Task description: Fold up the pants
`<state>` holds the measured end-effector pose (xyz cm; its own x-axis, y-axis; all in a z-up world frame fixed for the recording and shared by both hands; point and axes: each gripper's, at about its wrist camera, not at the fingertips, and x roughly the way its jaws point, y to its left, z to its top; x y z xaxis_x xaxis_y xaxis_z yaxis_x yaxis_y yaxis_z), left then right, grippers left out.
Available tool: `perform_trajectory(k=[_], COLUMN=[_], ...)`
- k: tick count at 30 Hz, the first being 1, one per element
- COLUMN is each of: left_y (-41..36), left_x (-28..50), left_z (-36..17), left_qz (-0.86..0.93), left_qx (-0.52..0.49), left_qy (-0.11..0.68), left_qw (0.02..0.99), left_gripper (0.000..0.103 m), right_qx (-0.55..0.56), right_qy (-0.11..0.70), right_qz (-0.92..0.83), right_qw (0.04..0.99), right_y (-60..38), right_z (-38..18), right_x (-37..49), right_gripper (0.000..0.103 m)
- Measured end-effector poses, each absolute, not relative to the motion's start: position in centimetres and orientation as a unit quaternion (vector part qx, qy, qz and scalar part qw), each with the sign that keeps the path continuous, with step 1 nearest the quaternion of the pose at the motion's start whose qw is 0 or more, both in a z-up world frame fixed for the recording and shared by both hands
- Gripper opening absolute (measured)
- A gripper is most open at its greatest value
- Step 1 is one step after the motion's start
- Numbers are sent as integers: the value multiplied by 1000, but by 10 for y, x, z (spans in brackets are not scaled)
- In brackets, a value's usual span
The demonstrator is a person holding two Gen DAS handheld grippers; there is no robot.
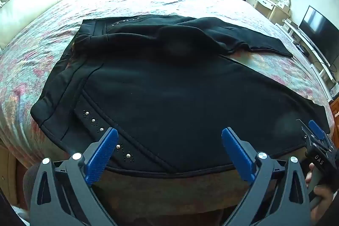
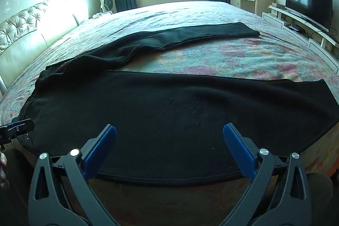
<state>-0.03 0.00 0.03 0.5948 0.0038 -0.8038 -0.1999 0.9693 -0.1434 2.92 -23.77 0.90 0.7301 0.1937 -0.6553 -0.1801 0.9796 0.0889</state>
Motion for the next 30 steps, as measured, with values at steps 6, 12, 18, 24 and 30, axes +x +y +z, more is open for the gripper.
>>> perform_trajectory(k=[6,12,18,24,30], left_y=[0,-2,-6,-7,-11], left_x=[-3,-3,1,0,-1], left_z=[3,4,4,3,4], left_qz=[62,67,70,76,78], left_qx=[-103,-97,-91,-86,-76], left_qy=[451,452,455,455,453], left_qw=[884,884,883,883,885], left_gripper=[97,97,97,97,97], right_qx=[17,16,19,21,20], right_qy=[364,364,371,372,375], right_qz=[101,101,101,101,102], right_qw=[926,926,923,923,921], right_y=[-237,-238,-237,-239,-238], right_z=[11,-1,1,-1,-2], right_x=[32,31,31,32,32], right_gripper=[101,101,101,101,101])
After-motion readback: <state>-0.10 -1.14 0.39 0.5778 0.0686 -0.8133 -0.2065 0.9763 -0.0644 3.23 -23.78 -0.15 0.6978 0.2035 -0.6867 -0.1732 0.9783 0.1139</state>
